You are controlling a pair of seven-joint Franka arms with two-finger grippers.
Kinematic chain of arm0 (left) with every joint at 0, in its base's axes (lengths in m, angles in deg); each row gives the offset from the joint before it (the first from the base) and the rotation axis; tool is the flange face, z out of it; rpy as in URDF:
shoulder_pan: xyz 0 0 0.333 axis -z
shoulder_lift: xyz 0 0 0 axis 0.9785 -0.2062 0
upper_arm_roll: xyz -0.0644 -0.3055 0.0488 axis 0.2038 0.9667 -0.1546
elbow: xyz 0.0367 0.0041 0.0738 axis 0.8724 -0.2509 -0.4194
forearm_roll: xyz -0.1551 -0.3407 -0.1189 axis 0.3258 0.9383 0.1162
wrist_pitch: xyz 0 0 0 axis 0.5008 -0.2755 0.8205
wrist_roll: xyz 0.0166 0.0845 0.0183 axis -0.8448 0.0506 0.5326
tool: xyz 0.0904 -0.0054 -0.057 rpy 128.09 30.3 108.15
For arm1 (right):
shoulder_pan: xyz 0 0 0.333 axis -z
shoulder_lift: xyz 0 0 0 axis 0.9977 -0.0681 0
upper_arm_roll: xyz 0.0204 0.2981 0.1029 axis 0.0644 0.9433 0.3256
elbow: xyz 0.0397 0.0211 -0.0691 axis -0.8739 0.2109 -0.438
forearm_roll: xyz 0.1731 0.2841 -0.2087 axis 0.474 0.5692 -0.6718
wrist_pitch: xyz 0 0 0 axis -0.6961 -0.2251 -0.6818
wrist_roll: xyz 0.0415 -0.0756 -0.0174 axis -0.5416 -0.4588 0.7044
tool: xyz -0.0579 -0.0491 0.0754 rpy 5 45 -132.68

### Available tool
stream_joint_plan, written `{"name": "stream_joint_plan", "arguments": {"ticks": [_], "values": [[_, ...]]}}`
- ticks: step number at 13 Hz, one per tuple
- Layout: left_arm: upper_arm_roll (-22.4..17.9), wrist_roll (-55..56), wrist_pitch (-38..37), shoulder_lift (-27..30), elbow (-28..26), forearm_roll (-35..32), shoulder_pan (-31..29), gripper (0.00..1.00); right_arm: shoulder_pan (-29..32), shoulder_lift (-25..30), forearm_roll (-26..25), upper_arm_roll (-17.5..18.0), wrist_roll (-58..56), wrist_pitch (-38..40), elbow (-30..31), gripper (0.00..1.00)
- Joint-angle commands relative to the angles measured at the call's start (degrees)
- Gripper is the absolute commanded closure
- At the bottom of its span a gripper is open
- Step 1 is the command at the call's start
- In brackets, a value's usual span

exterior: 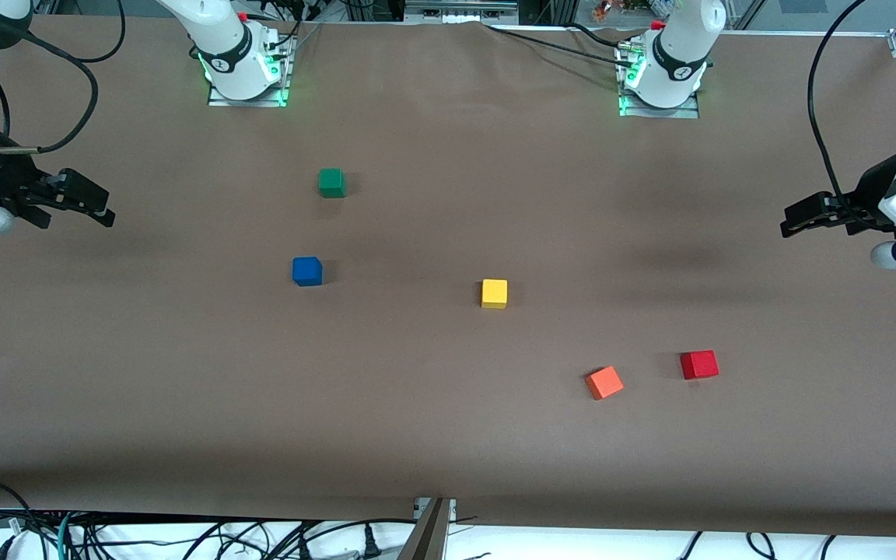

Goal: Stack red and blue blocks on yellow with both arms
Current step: 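Move the left gripper to the red cube and the right gripper to the blue cube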

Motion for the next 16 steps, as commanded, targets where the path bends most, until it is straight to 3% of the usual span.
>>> {"name": "stream_joint_plan", "arguments": {"ticks": [1, 8, 16], "values": [[0.0, -1.3, -1.6, -1.0, 2.3, 0.9, -0.3, 0.0, 0.8, -0.5, -0.3, 0.6, -0.4, 0.9, -1.5, 0.0], [-0.1, -1.7, -0.5, -4.5, 2.6, 1.4, -0.4, 0.0, 0.7, -0.5, -0.3, 0.6, -0.4, 1.1, -1.4, 0.0], [0.3, -1.9, 11.8, -18.2, 1.4, 1.0, 0.6, 0.0, 0.1, -2.0, 0.0, 1.0, -0.9, 3.0, -0.7, 0.0]]}}
